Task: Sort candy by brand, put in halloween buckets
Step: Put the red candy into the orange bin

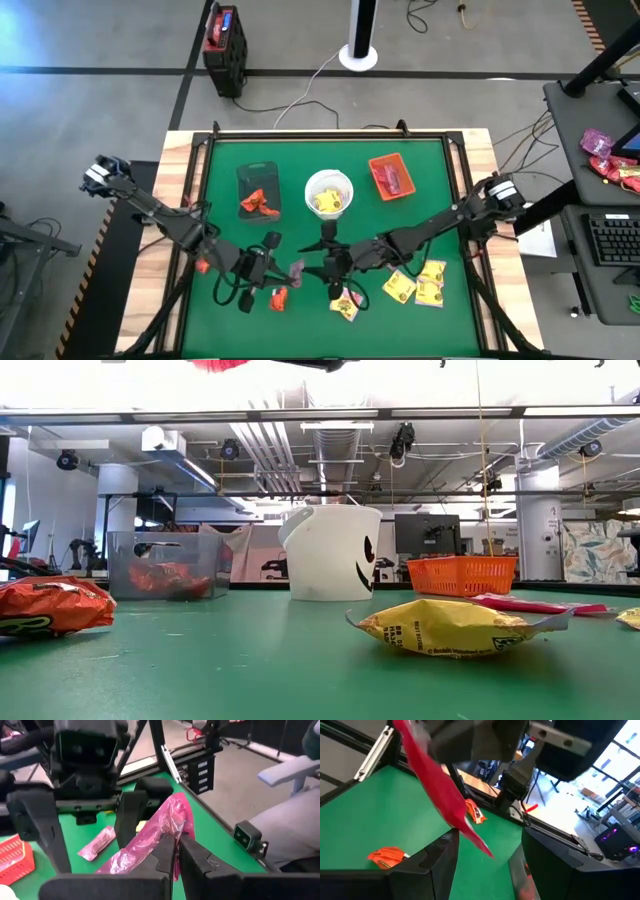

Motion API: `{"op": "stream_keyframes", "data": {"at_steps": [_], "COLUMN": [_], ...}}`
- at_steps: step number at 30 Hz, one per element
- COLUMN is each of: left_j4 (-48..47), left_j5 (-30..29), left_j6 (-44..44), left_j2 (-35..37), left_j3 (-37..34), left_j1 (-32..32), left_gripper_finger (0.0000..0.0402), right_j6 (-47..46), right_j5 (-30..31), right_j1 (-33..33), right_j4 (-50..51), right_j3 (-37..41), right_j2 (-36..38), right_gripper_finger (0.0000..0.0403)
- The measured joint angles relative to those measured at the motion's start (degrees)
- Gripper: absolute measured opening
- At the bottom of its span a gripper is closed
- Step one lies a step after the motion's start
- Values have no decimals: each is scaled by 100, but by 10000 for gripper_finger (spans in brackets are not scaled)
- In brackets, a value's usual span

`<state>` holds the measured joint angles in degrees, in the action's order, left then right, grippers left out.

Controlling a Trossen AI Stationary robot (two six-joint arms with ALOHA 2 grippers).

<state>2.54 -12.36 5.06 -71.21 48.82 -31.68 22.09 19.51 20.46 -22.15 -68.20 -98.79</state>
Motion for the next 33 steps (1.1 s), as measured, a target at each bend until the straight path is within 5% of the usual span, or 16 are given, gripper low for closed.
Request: {"op": "stream_keyframes", "data": {"at_steps": [5, 12, 21, 27, 30, 33], "left_j4": [62, 116, -328, -1199, -1544, -1819], "left_j5": [-5, -196, -860, -1591, -1704, -1561], "left_j6": [75, 44, -277, -602, -972, -1442], "left_j2": [-45, -45, 199, 405, 509, 539], "left_j3": [0, 0, 0, 0, 0, 0], "left_j1": [2, 50, 62, 65, 65, 62], "left_gripper_finger": [0, 2, 94, 164, 183, 190], "right_j6": [-148, 39, -365, -1366, -2846, -5023], "right_j5": [-35, -292, 58, 2015, 3059, 3022], "right_j1": [3, 3, 8, -94, -386, -968], "right_j4": [95, 130, 1158, 3562, 5475, 7481], "right_j3": [11, 13, 22, -204, -381, -472], "right_j2": [49, 49, 524, 1162, 1457, 1701], "right_gripper_finger": [168, 22, 9, 8, 8, 9]}}
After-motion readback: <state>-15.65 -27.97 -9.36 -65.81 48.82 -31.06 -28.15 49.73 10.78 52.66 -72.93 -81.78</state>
